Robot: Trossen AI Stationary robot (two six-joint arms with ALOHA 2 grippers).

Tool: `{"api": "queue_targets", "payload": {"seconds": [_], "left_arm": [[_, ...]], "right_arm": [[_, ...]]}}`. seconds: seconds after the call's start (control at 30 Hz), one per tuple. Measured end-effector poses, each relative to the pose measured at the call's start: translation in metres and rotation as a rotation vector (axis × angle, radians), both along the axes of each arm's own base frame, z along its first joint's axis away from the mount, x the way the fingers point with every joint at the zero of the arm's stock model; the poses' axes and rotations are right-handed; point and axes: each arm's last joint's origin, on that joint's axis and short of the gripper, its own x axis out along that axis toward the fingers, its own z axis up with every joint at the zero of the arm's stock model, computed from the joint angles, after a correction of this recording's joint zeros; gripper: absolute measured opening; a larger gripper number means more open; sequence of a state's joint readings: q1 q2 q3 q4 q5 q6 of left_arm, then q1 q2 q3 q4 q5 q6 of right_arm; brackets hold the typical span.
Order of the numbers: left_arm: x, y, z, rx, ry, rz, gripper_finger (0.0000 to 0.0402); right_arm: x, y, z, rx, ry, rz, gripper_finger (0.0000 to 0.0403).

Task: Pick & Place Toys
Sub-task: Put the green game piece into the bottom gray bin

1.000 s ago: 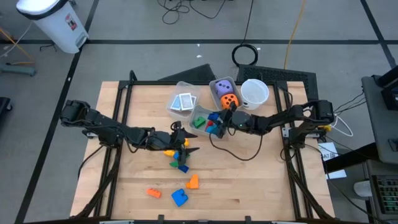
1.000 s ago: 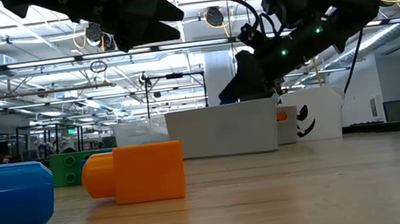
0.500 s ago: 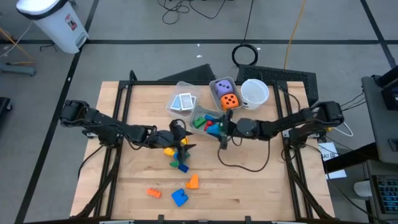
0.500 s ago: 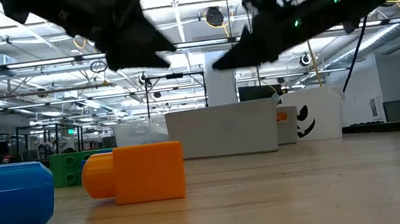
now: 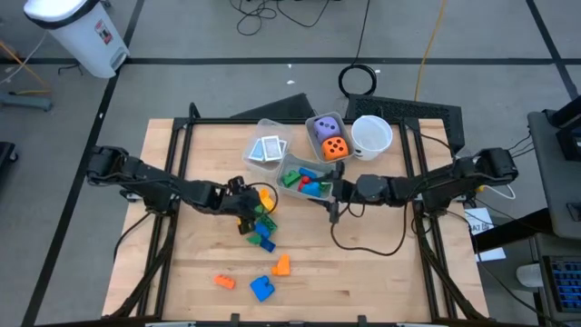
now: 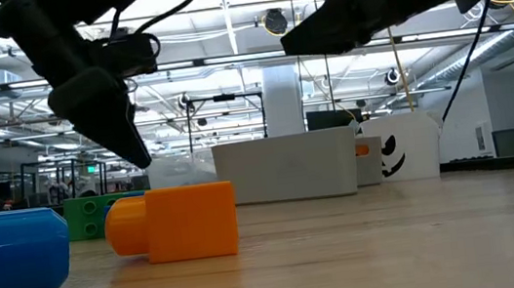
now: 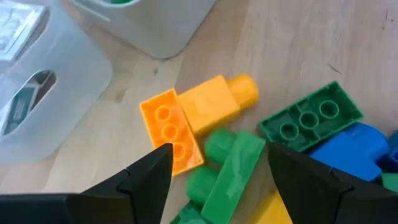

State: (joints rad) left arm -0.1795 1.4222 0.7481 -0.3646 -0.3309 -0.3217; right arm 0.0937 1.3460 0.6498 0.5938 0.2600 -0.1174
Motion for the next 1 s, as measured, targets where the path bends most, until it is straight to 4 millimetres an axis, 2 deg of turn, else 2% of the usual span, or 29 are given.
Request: {"api": "queue_targets", "payload": {"seconds": [0.5, 0.73, 0.87, 1.0], "left_arm": [[0.003, -0.001, -0.018, 0.011, 0.057, -0.063, 0.0271], [0.009, -0.001, -0.042, 0.094, 0.145, -0.089, 0.0271], [0.011, 0.000, -0.048, 0.134, 0.149, -0.050, 0.0271], [0.012, 0.000, -0.048, 0.124, 0.133, -0.044, 0.0251]], "right_arm": [[0.000, 0.000, -0.001, 0.035, 0.007, -0.005, 0.0242], [0.000, 0.000, -0.002, 0.033, 0.010, -0.005, 0.0242], [0.000, 0.000, -0.002, 0.034, 0.010, -0.005, 0.0242], [0.000, 0.000, -0.002, 0.042, 0.009, -0.007, 0.0242]]}}
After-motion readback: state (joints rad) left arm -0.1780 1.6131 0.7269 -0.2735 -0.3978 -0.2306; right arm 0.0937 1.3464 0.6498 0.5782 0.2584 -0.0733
